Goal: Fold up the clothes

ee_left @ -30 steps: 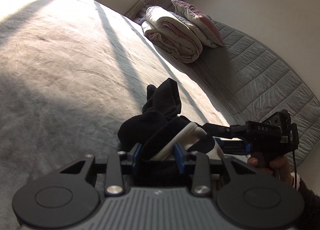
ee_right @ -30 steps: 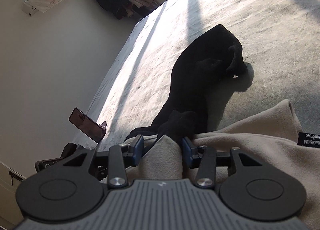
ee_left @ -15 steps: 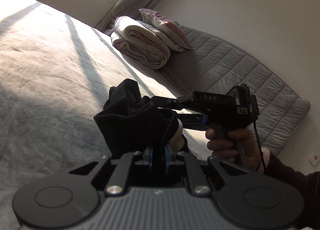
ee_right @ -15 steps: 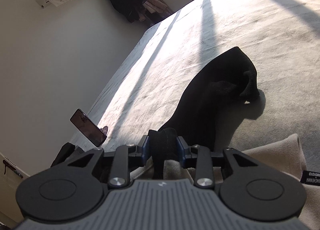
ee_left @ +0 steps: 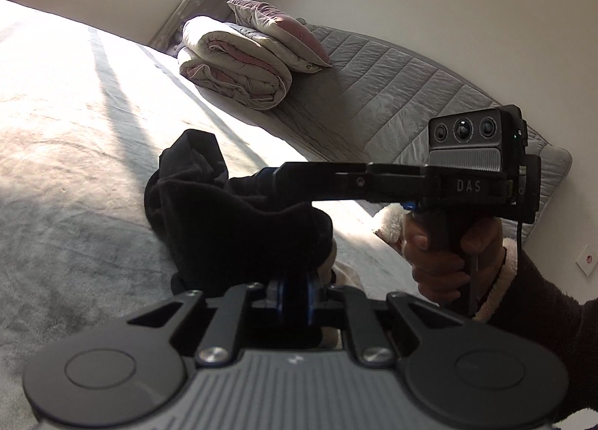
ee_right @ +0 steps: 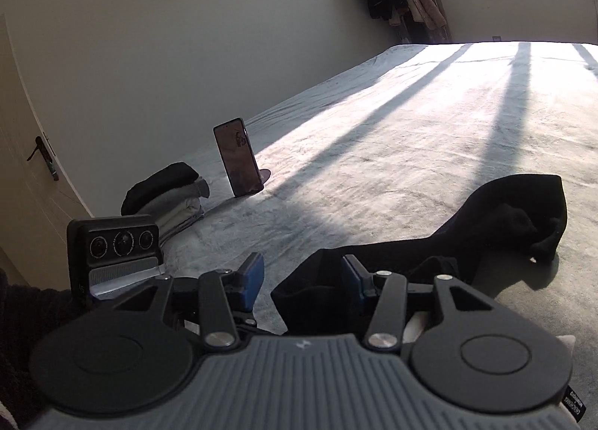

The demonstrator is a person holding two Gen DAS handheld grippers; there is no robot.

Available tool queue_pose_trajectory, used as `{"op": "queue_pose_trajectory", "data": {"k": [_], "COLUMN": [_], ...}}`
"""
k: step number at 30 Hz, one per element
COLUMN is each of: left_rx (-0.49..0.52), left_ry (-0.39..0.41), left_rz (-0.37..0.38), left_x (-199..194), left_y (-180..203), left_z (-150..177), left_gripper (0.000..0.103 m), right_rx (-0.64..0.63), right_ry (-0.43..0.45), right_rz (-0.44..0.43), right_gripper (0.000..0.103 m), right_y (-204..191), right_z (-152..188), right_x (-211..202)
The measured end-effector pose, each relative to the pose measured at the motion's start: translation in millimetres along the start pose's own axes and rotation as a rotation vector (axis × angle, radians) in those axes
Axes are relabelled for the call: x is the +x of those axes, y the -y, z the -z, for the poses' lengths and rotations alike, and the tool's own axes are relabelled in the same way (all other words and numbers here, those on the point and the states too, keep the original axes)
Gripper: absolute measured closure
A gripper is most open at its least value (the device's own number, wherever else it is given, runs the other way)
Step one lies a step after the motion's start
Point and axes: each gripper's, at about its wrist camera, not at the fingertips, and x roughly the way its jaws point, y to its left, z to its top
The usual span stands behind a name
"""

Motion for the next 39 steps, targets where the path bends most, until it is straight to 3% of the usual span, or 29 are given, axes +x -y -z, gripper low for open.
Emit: {"op": "queue_pose_trajectory", "data": {"k": [3, 4, 5, 6, 11, 12, 19, 26, 34, 36, 39], "left_rx": [0.033, 0.043, 0.053, 0.065, 0.095, 0.097, 0.138, 0.189, 0.249, 0.248, 0.215], "left_ry": [-0.011, -0.014, -0.018, -0.022, -0.023, -0.025, -0.051, -0.090, -0.111, -0.105, -0.072], "left_rz": [-0.001, -0.002, -0.002, -0.003, 0.000, -0.003, -0.039, -0.064, -0.098, -0.097, -0.088], "left_x": [4, 5, 5, 5, 0, -1, 1, -1, 6, 3, -5], "left_y": [7, 9, 11, 13, 18, 18, 18, 17, 23, 24, 21], "left_z": [1, 2, 2, 2, -2, -2, -5, -8, -7, -11, -20], "left_gripper": [0.093, 0.093, 0.093, 0.090, 0.058, 0.057, 0.057, 0.057, 0.066, 0.072, 0.072], "right_rx": [-0.016, -0.019, -0.021, -0.022, 0.029, 0.029, 0.135, 0.269, 0.347, 0.352, 0.374], "right_ry": [-0.062, -0.086, -0.110, -0.124, -0.036, -0.005, 0.174, 0.289, 0.382, 0.391, 0.410], "right_rz": [0.018, 0.054, 0.090, 0.120, 0.191, 0.203, 0.309, 0.418, 0.525, 0.545, 0.601], "right_gripper": [0.052, 0.056, 0.064, 0.084, 0.087, 0.088, 0.089, 0.092, 0.097, 0.097, 0.097], "right_y": [-4, -3, -3, -2, 4, 4, 21, 46, 59, 60, 64], "right_z": [2, 4, 5, 7, 7, 6, 4, 17, 26, 27, 28], "right_x": [13, 16, 20, 22, 1, -5, -55, -99, -134, -138, -145]}}
